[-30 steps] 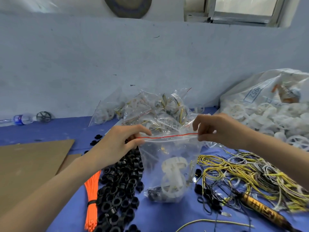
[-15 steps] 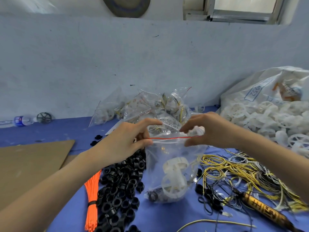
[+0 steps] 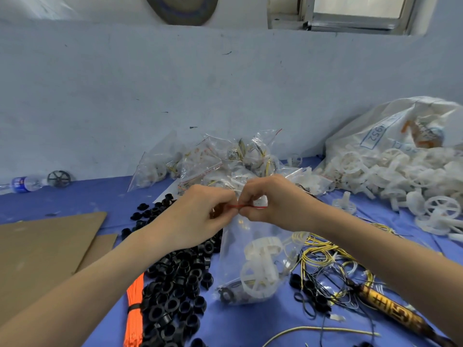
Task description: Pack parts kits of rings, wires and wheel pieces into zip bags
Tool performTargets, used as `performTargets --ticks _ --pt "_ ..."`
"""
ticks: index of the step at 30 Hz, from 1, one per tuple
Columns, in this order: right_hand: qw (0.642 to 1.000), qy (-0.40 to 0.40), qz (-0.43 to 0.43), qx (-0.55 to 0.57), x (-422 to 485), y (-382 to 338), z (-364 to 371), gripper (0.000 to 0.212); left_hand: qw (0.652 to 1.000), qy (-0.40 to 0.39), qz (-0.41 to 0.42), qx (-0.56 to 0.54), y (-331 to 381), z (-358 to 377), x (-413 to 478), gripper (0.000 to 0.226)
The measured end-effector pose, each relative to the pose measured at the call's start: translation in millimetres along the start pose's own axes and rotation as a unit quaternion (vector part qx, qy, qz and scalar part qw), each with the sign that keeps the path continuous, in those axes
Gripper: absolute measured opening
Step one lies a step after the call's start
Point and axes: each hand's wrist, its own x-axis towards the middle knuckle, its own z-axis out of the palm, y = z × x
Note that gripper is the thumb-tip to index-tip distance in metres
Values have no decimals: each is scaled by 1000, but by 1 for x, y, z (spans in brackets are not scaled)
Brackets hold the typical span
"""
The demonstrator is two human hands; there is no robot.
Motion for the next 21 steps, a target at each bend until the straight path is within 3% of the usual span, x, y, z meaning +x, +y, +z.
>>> performTargets --ticks 6,21 --pt "999 5 16 45 0 2 3 5 998 35 -13 -57 1 7 -4 13" --pt "996 -4 9 -93 -19 43 -15 7 997 20 -37 -65 -24 0 -12 32"
